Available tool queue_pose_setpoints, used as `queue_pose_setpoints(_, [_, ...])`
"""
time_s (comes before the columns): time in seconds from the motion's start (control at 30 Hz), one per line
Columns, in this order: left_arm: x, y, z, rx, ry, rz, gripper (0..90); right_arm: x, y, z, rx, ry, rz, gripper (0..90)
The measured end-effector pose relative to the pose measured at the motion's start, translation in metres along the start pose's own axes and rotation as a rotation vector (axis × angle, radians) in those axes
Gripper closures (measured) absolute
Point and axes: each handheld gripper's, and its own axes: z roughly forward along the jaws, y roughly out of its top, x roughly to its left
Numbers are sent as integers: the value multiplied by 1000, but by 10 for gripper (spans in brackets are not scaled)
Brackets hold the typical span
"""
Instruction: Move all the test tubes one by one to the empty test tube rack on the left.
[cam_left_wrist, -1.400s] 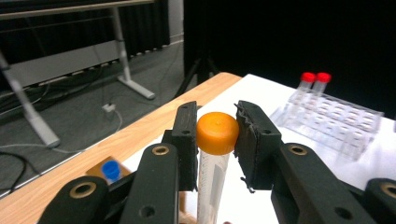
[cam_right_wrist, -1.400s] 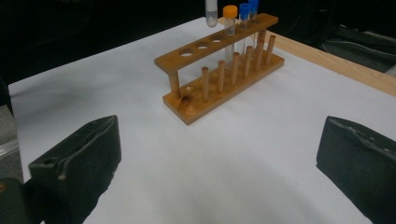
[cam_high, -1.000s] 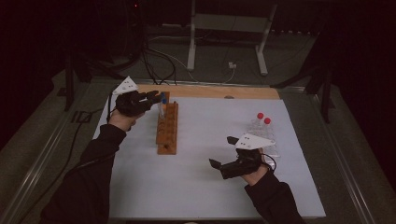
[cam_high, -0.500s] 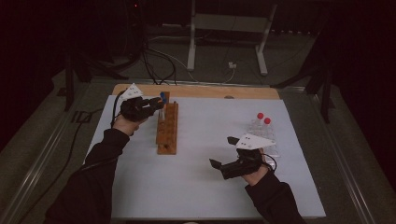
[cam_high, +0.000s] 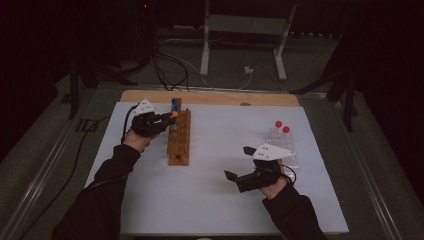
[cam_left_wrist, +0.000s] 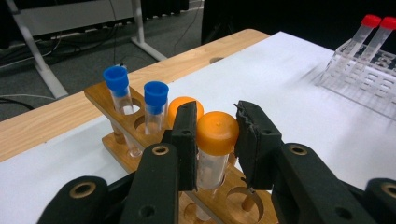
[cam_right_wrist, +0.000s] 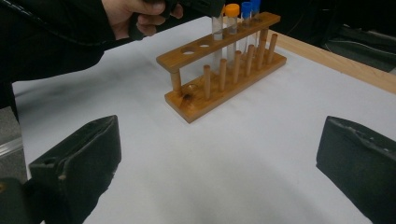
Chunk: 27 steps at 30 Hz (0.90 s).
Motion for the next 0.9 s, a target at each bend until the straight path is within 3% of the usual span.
queue_pose_setpoints(0.33, [-3,-2,3,26,-3,20,707,0,0,0,1,0,2,0])
queue_pose_setpoints(0.53, [-3,-1,2,28,-26,6,679,0,0,0,1,0,2,0])
queue_pose_setpoints(0.7, [-11,2,-4,34,-69,29,465,-1,0,-2,-2,2,1,0])
queue_pose_setpoints(0.9, [-24,7,-15,-7,-127,36,195,-3,3,-6,-15,-2,-3,0])
